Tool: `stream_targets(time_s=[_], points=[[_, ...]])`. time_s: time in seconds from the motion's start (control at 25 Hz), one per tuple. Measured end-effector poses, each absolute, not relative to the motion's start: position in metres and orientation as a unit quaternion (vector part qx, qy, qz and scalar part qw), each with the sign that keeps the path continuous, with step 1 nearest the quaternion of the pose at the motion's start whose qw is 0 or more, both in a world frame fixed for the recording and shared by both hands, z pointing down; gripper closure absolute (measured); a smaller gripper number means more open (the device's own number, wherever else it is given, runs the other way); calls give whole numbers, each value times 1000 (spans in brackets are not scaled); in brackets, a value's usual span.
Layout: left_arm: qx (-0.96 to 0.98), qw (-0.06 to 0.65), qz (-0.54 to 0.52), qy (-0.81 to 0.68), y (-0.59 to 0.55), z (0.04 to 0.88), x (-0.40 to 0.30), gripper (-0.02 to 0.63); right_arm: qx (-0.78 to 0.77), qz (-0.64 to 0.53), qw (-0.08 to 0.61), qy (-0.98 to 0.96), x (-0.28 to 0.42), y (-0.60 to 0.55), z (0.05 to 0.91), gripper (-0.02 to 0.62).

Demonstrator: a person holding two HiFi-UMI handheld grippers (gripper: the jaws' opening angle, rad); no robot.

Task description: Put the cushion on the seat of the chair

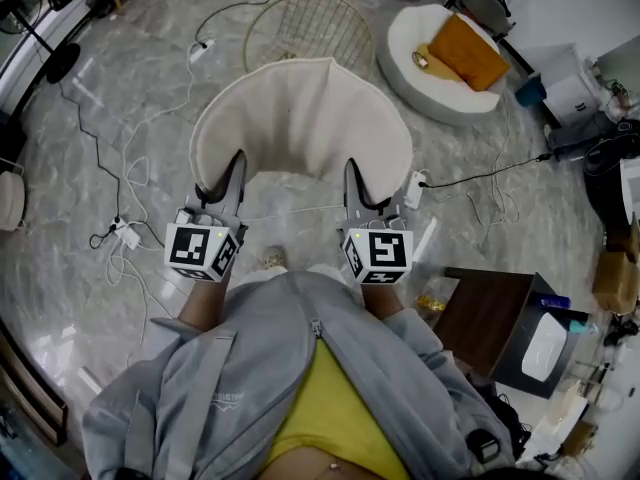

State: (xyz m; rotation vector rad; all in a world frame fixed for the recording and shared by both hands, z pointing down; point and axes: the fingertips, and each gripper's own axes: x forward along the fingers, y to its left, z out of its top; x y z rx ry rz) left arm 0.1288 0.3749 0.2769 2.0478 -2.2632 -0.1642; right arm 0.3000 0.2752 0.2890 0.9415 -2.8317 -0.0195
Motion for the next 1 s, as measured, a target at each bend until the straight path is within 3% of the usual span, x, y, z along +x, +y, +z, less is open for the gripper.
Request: stream_targets(time_s=[0.56,1.0], points=[[660,51,-60,-747,337,278,84,540,307,2,79,-948,252,229,290,528],[647,36,-57,-760,259,287,7,540,284,0,64,-957,168,140,302,528]])
